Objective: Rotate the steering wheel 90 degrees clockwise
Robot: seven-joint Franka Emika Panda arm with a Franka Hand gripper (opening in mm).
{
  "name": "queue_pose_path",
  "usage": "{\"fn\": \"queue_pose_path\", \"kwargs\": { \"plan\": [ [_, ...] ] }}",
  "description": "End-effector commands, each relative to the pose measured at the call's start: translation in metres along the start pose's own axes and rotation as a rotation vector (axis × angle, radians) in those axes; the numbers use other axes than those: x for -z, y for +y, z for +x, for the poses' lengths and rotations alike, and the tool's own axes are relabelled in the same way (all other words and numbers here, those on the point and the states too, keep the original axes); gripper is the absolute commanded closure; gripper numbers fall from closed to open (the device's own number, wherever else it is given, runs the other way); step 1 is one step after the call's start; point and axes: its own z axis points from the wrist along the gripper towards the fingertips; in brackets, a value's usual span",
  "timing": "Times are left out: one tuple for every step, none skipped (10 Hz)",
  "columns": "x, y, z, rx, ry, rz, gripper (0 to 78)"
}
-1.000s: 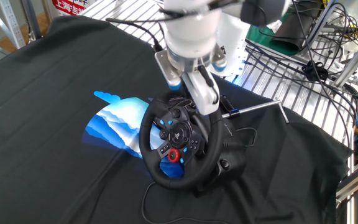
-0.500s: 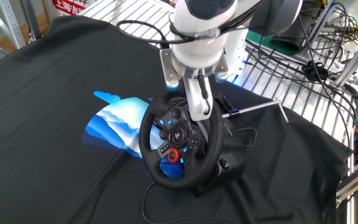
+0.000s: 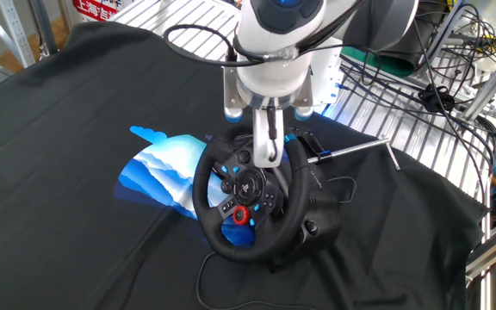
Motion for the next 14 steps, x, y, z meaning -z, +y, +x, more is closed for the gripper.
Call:
{"fn": "queue_pose_path", "kwargs": {
  "plan": [
    [-0.0012,-0.0044,0.0007,-0.086,-0.004,-0.003,77.6],
    [-0.0015,-0.0049,0.0008,-0.098,-0.003,-0.008,77.6],
    [-0.0015,-0.005,0.0008,-0.1,-0.001,-0.011,77.6],
    [-0.0015,-0.005,0.0008,-0.098,0.001,-0.012,77.6],
    [-0.0015,-0.005,0.0008,-0.098,0.001,-0.012,77.6],
    [-0.0015,-0.005,0.0008,-0.107,-0.003,-0.009,77.6],
    [-0.0015,-0.005,0.0008,-0.109,-0.003,-0.009,0.1],
    [-0.0015,-0.005,0.0008,-0.109,-0.003,-0.009,0.1],
    [-0.0015,-0.005,0.0008,-0.109,-0.003,-0.009,0.1],
    [-0.0015,-0.005,0.0008,-0.109,-0.003,-0.009,0.1],
    [-0.0015,-0.005,0.0008,-0.109,-0.003,-0.009,0.1],
    [-0.0015,-0.005,0.0008,-0.109,-0.003,-0.009,0.1],
    [-0.0015,-0.005,0.0008,-0.109,-0.003,-0.009,0.1],
    [-0.0015,-0.005,0.0008,-0.109,-0.003,-0.009,0.1]
  ]
}}
